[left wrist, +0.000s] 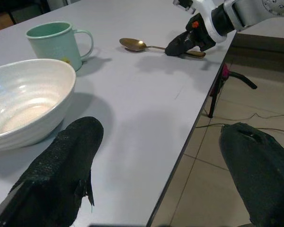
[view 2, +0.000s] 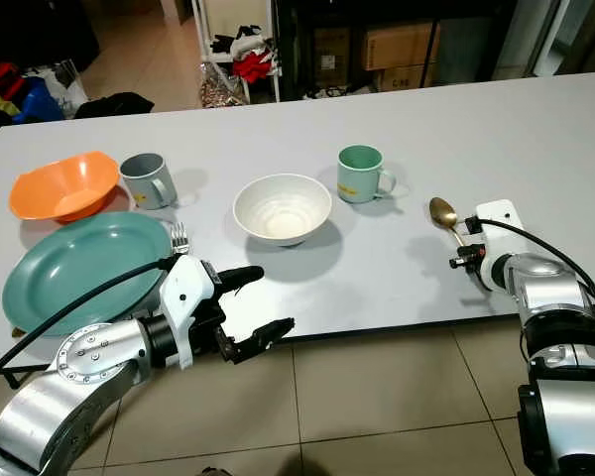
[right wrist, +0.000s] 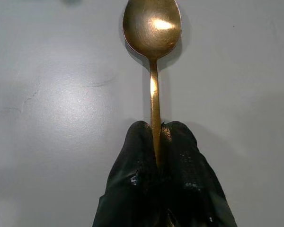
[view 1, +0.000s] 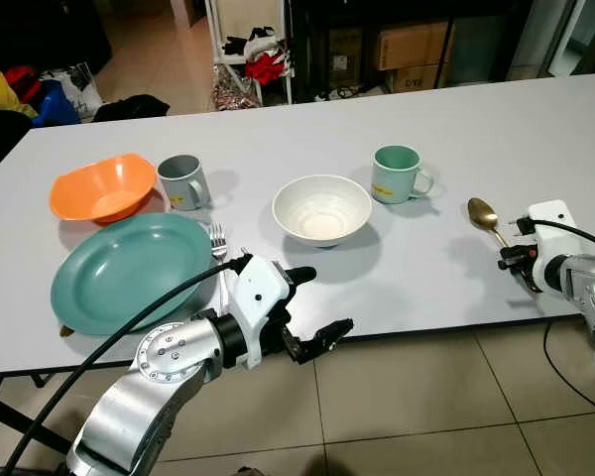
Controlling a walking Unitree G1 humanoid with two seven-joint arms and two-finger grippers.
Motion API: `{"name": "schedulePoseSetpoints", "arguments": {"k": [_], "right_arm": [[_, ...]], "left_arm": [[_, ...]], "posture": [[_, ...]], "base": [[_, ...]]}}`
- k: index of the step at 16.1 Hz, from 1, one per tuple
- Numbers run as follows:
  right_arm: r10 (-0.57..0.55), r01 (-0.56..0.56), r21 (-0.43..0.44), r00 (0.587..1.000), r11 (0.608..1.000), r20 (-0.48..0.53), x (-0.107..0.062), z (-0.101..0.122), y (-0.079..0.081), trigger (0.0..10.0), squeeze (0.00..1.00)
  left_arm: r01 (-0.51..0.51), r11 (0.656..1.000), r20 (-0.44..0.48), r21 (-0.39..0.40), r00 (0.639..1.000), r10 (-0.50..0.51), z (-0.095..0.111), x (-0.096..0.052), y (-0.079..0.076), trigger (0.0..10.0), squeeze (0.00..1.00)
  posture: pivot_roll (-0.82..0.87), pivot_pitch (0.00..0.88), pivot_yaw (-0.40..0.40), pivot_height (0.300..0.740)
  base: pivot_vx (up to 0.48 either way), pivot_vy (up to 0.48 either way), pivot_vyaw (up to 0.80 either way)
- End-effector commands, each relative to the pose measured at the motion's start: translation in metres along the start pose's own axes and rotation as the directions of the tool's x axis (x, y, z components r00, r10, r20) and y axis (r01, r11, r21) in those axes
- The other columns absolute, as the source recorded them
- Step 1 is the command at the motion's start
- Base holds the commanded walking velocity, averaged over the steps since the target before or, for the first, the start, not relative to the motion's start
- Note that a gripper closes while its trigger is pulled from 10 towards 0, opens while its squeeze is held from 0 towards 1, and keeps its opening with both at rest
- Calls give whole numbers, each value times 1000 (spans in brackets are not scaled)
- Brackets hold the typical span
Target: Setting the table
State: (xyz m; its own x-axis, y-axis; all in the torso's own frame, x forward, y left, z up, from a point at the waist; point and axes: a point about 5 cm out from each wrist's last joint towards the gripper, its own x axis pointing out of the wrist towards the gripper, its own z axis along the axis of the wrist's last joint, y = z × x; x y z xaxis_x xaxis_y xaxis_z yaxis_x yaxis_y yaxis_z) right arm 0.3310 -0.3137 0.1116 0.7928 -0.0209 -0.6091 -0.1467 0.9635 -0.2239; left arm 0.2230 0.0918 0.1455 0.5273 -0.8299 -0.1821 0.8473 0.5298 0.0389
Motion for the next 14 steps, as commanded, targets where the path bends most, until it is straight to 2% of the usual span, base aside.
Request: {"name": "schedulePoseSetpoints", "arguments": {"k": [1,2,5,6,7,8,10,11,12,14], "right_arm": [[3,-3,-8,999,1000,-47,0,-6,-1,10000,694],[3,-3,-4,999,1000,-45,0,-7,-1,10000,996],[-1,1,-5,999,1000,-34,0,-6,-3,10000,1000],[-12,11,-29,1000,1000,-26,-2,-4,-6,10000,1000],[-12,14,-60,1000,998,27,-8,9,-13,10000,1000],[0,4,-53,998,999,67,-14,18,-15,10000,1000],[95,-91,-31,973,995,208,-38,45,-9,10000,1000],[205,-207,-31,925,978,319,-61,59,17,10000,1000],[246,-249,-40,899,968,362,-70,62,30,10000,1000],[348,-349,-100,779,932,522,-92,57,84,10000,1000]], "left_arm": [[3,1000,-4,15,1000,-3,2,0,2,10000,0],[3,1000,-4,15,1000,-3,2,0,2,10000,0],[5,1000,-3,14,1000,-5,2,1,1,10000,0],[3,1000,1,17,1000,-3,3,1,1,10000,0],[-24,1000,25,15,999,24,6,0,3,10000,0],[-48,999,44,12,998,47,9,-2,4,10000,0],[-183,982,121,-42,975,187,18,-10,13,10000,0],[-346,935,159,-82,921,355,24,-20,20,10000,0],[-401,911,169,-94,896,412,26,-26,22,10000,0],[-580,807,157,-108,792,590,23,-48,21,10000,0]], "posture": [[-147,0,121,740],[-147,0,121,740],[-146,0,122,740],[-142,0,121,740],[-138,0,118,740],[-134,0,114,740],[-140,0,119,740],[-144,0,125,740],[-145,0,127,740],[-135,0,131,740]], "base": [[0,0,0],[0,0,0],[0,0,0],[0,0,0],[0,0,0],[0,0,0],[0,0,0],[0,0,0],[0,0,0],[0,0,0]]}}
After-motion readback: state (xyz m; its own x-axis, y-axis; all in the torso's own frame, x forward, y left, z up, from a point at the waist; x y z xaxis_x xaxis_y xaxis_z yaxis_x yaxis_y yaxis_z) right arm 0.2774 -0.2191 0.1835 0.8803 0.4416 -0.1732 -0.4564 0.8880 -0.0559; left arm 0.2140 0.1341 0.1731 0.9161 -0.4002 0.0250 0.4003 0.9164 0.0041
